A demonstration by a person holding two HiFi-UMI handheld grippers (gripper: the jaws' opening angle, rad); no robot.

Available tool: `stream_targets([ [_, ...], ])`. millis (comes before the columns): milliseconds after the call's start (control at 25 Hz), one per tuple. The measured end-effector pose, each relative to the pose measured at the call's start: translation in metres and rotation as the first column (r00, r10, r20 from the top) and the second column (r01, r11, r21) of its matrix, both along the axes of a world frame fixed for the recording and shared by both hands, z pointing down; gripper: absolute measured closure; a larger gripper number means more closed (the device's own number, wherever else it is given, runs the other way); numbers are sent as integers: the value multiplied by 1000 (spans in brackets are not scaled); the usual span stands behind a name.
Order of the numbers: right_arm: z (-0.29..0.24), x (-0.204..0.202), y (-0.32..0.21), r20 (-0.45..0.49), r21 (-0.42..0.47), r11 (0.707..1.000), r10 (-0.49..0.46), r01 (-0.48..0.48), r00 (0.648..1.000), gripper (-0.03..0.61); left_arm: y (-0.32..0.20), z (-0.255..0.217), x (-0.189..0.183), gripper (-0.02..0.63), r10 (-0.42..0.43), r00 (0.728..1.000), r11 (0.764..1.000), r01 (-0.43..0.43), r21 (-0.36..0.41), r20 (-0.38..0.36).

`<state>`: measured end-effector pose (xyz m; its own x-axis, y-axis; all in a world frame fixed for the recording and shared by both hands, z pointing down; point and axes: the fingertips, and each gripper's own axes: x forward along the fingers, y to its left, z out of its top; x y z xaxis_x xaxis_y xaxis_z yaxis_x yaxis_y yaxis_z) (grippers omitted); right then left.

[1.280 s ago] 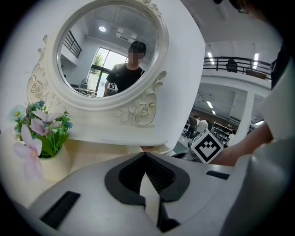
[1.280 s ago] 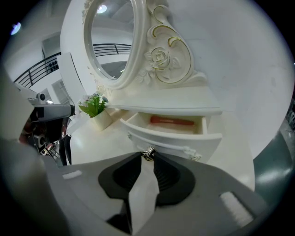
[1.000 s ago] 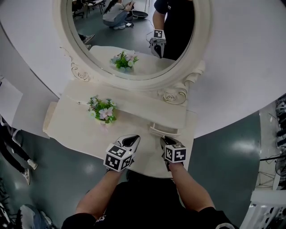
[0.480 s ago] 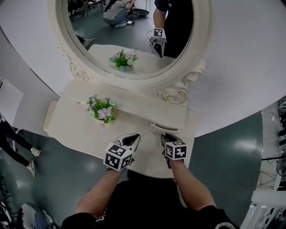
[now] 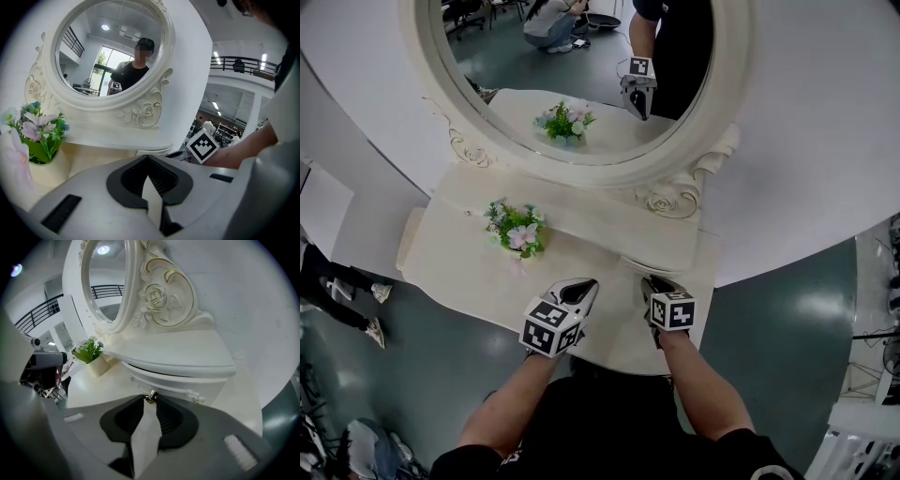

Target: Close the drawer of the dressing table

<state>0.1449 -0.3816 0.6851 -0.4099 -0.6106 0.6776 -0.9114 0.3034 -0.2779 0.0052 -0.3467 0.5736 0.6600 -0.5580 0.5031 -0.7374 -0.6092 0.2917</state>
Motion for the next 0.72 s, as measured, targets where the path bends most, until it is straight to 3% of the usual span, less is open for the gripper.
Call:
stream_targets([
  [720, -1, 5, -25, -6, -2, 1000, 25, -25, 1000, 485, -5, 1, -9, 609, -1, 1000, 1000, 1, -8, 3],
])
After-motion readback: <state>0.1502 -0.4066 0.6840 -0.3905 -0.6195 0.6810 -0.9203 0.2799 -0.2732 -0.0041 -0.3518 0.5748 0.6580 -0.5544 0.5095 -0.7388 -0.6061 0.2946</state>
